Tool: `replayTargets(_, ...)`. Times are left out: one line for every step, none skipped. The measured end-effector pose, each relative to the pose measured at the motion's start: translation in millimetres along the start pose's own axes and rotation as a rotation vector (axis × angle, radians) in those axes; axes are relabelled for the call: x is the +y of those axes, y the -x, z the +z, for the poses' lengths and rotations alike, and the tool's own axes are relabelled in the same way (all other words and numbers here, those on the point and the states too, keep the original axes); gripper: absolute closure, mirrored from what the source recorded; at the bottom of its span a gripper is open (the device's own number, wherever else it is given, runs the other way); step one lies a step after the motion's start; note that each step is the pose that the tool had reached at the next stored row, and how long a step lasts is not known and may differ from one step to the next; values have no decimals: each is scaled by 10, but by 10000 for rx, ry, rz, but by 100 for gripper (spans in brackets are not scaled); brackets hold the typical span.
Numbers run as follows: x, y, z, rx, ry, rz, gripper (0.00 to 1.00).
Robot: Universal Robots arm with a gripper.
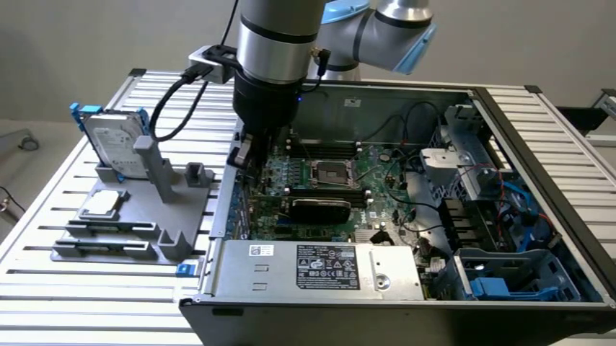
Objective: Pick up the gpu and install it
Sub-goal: 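Press down on the gpu until it lock into place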
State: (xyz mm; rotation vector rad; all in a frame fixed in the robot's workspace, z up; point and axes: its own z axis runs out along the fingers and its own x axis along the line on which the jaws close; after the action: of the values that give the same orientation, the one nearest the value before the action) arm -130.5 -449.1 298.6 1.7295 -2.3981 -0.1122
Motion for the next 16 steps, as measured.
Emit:
replayTargets(0, 1, 0, 6, -1, 32, 89)
replayTargets(0, 1, 0, 15, -2, 63, 89)
replayTargets(1, 2, 0, 21, -3, 94, 89)
replayTargets(1, 2, 0, 23, -3, 115, 89)
replayTargets(0, 2, -3, 24, -2, 130, 89)
replayTargets(-2, 3, -10, 25, -2, 137, 89)
replayTargets(-6, 4, -20, 24, -2, 139, 89)
replayTargets(-11, 5, -31, 23, -2, 141, 89)
replayTargets(-16, 6, -43, 25, -2, 144, 89)
replayTargets(-20, 7, -52, 24, -1, 148, 89)
replayTargets(-25, 8, -63, 23, 0, 151, 89)
replayTargets(-34, 10, -74, 22, 0, 154, 89)
replayTargets(-45, 14, -82, 22, 0, 154, 89)
replayTargets(-55, 18, -85, 22, 0, 156, 89)
replayTargets(-66, 21, -88, 22, 0, 157, 89)
replayTargets(-77, 25, -91, 22, 1, 159, 89)
